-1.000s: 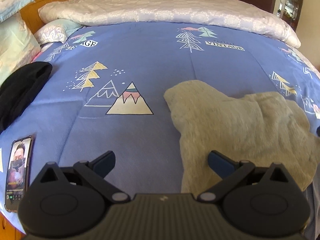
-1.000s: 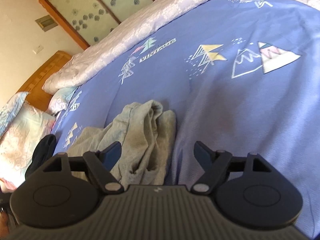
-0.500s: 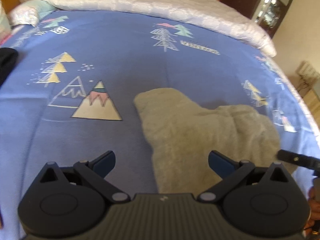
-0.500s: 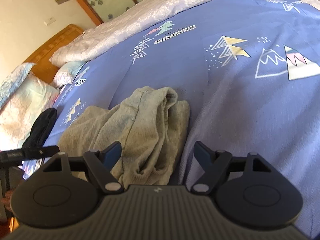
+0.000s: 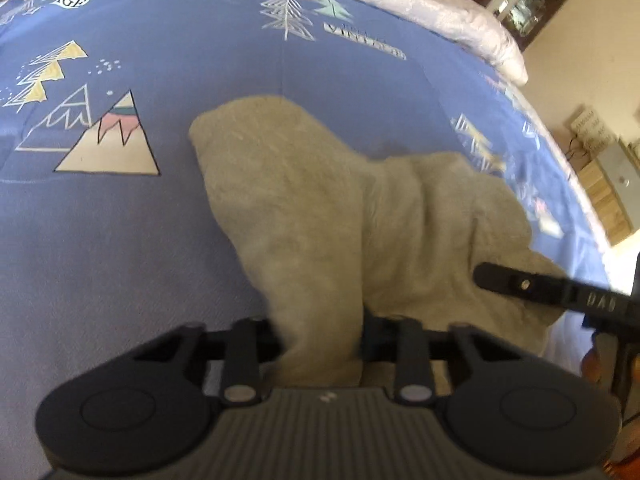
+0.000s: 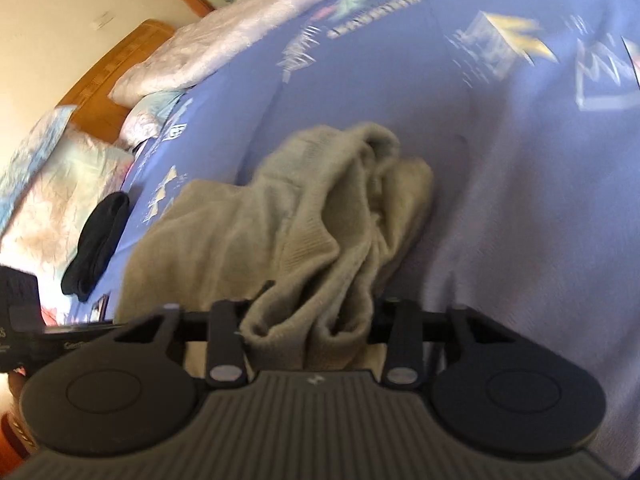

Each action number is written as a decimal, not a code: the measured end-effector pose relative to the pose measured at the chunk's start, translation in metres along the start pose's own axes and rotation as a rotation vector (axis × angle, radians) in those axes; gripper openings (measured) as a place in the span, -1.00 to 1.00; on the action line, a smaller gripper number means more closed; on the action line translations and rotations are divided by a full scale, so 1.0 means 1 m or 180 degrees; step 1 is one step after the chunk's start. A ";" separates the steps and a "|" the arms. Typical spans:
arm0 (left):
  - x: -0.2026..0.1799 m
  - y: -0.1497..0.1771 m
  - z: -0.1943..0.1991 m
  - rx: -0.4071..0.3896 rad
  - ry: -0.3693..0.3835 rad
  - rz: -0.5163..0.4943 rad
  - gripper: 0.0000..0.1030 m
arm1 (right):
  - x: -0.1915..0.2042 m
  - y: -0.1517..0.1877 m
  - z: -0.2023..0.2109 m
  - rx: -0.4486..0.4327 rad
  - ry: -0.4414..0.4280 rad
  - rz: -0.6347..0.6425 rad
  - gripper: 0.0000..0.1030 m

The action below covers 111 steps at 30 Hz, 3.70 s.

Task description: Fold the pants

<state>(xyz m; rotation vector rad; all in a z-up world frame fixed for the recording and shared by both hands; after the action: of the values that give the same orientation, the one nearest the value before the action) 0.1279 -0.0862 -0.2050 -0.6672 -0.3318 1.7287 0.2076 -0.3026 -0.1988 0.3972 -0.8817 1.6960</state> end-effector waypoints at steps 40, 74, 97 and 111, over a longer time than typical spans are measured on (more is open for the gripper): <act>-0.027 -0.041 0.033 -0.0578 -0.1622 -0.0587 0.98 | 0.020 -0.079 0.007 -0.1290 0.1334 0.0550 1.00; -0.062 0.047 0.117 -0.0705 -0.1970 -0.0588 1.00 | 0.033 0.042 0.078 -0.1245 0.1336 0.0325 1.00; -0.058 0.049 0.098 -0.0473 -0.2142 -0.0614 1.00 | 0.043 0.046 0.064 -0.1158 0.1412 0.0655 1.00; -0.060 0.050 0.084 -0.0304 -0.2052 -0.0634 1.00 | 0.036 0.044 0.059 -0.1079 0.1423 0.0608 1.00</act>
<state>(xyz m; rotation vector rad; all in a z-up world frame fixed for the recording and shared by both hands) 0.0471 -0.1461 -0.1503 -0.1154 -0.8997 1.7048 0.1447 -0.3245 -0.1513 -0.2950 -0.8664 1.6735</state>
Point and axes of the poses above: each gripper's, at about its wrist camera, not at the fingertips, and z roughly against the way its jaws point, x to its left, y to its underside, the point moved 6 cm from there along -z, roughly the way its jaws point, and after that the axes turned 15 degrees about -z, right-handed, at the moved point
